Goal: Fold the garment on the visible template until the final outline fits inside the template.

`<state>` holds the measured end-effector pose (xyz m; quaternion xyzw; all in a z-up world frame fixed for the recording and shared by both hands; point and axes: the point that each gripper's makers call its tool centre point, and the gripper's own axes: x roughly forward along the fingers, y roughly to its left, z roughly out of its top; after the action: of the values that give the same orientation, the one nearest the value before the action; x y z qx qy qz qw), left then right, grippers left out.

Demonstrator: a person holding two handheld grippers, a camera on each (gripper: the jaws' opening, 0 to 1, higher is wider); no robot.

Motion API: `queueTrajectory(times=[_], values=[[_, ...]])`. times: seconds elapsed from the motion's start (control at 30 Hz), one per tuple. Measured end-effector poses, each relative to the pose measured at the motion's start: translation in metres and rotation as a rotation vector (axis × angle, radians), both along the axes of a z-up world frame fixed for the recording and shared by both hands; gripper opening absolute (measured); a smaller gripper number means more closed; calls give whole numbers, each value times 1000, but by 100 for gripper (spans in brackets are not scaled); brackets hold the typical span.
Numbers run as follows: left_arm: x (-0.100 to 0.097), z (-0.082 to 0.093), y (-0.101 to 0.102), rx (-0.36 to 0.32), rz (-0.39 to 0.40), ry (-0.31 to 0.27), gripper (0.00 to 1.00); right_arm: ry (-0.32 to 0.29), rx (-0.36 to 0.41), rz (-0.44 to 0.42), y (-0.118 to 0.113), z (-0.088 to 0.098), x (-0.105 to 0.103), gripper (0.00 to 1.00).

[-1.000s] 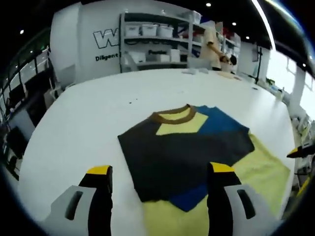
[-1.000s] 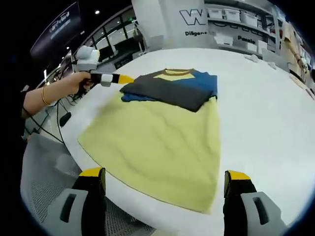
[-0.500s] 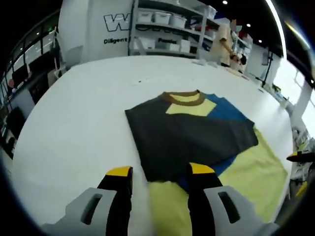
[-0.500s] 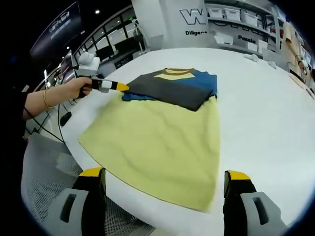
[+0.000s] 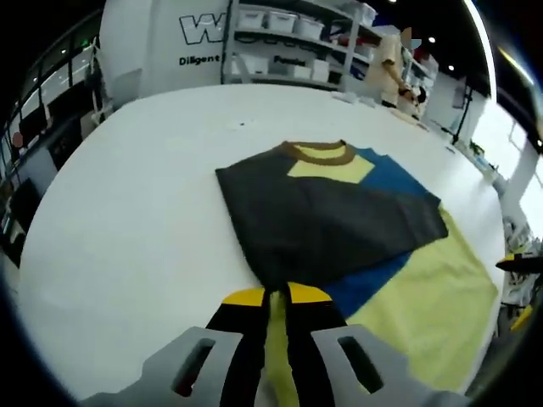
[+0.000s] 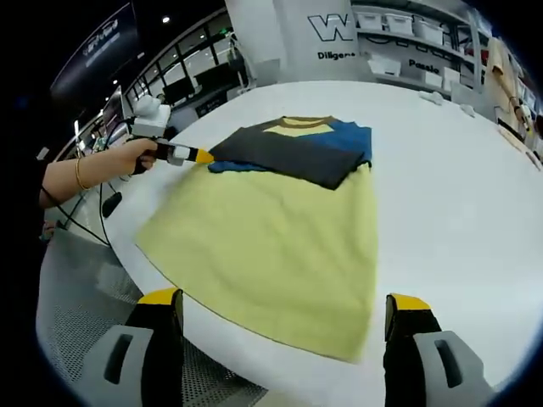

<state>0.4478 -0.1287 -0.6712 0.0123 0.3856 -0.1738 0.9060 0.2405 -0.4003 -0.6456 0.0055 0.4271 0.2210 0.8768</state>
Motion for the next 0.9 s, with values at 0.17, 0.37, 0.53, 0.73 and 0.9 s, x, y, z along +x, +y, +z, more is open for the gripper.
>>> queueTrajectory(times=[0.17, 0.37, 0.53, 0.73, 0.9], values=[[1, 0, 7, 37, 19, -13, 0, 4, 11, 11, 6, 1, -2, 97], [2, 0, 17, 79, -2, -15, 0, 9, 28, 21, 14, 3, -3, 98], [4, -1, 29, 87, -1, -11, 1, 4, 39, 33, 21, 4, -3, 98], [3, -1, 42, 98, -15, -8, 1, -1, 53, 50, 29, 6, -1, 98], [4, -2, 54, 98, -8, -9, 1, -1, 54, 55, 32, 7, 0, 97]])
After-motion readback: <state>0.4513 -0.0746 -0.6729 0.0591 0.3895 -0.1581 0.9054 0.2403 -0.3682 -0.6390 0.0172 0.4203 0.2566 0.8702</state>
